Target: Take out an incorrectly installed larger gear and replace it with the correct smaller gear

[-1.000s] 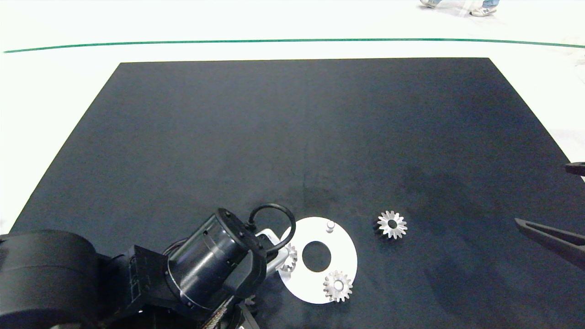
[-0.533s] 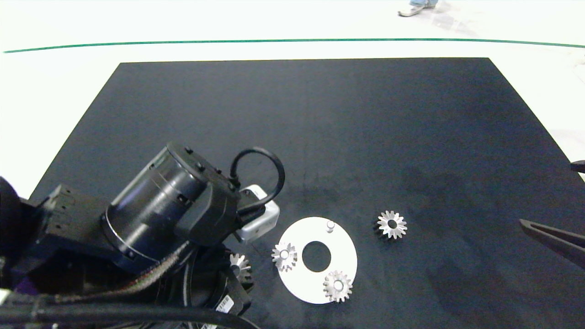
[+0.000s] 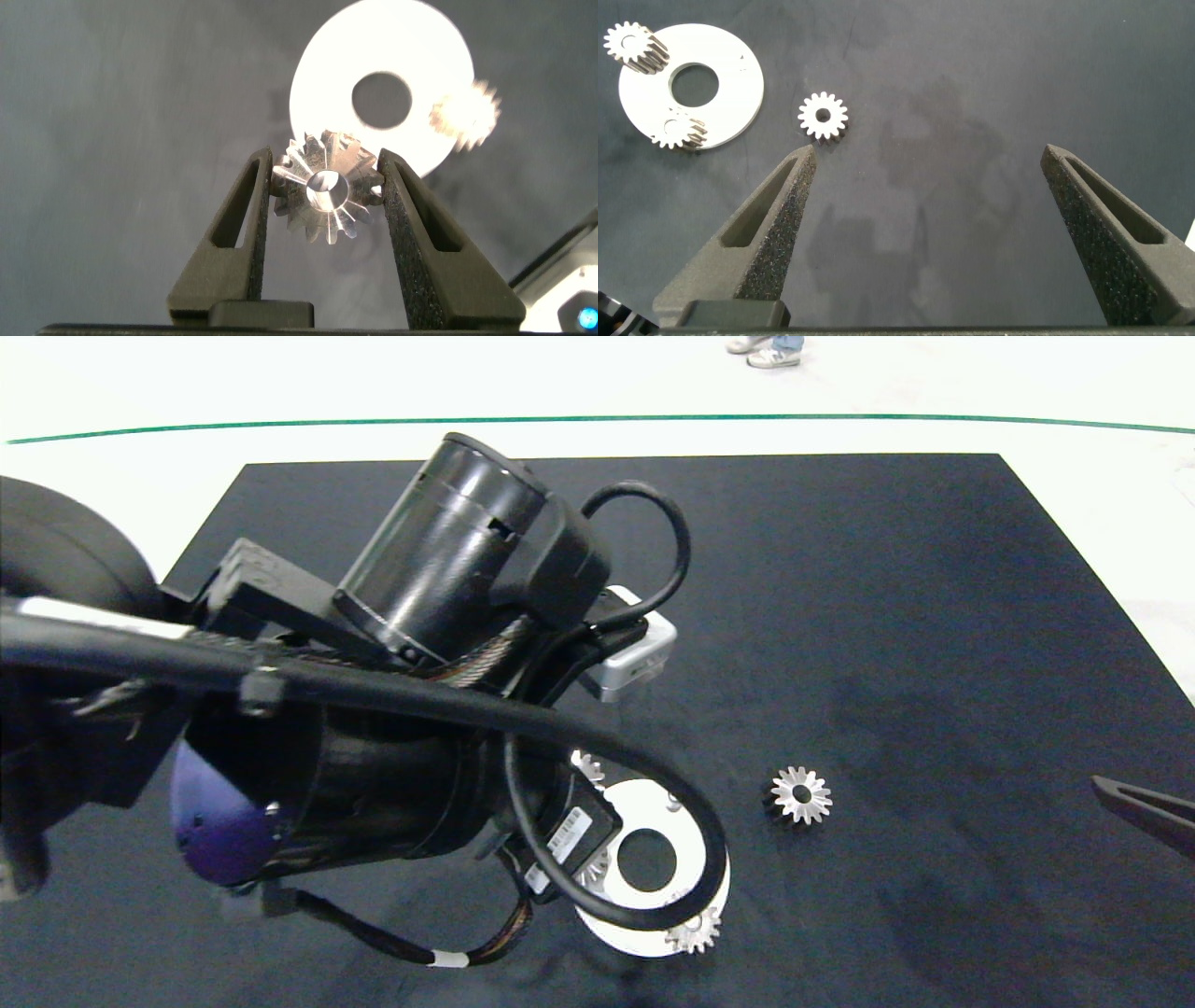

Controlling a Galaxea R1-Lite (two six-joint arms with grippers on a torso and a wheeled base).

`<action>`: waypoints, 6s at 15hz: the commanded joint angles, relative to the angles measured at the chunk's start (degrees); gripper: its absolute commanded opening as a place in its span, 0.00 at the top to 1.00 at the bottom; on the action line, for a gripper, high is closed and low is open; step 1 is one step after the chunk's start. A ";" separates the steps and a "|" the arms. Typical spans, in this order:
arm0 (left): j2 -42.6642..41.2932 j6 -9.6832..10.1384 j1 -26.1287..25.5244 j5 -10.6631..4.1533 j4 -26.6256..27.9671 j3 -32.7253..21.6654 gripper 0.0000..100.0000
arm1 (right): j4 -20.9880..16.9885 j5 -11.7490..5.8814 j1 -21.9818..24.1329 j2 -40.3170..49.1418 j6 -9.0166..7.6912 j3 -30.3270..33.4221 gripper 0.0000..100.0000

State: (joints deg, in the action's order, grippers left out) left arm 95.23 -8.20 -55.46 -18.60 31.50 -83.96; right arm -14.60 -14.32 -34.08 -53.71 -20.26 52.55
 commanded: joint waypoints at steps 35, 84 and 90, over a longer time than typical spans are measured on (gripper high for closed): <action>16.39 -1.90 0.00 -0.56 -8.03 -8.59 0.69 | -0.16 0.61 -0.02 5.64 -4.00 -0.17 0.00; 15.95 -2.96 0.08 -0.03 -14.45 -3.14 0.69 | -0.25 0.53 -0.02 5.46 -4.88 -0.70 0.00; 15.95 -2.96 0.08 -0.03 -14.54 -3.14 0.69 | -0.25 0.61 -0.02 5.46 -5.05 -0.70 0.00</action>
State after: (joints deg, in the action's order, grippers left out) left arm 111.30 -11.11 -55.37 -18.52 16.94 -87.10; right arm -14.77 -13.64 -34.08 -48.18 -25.14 51.85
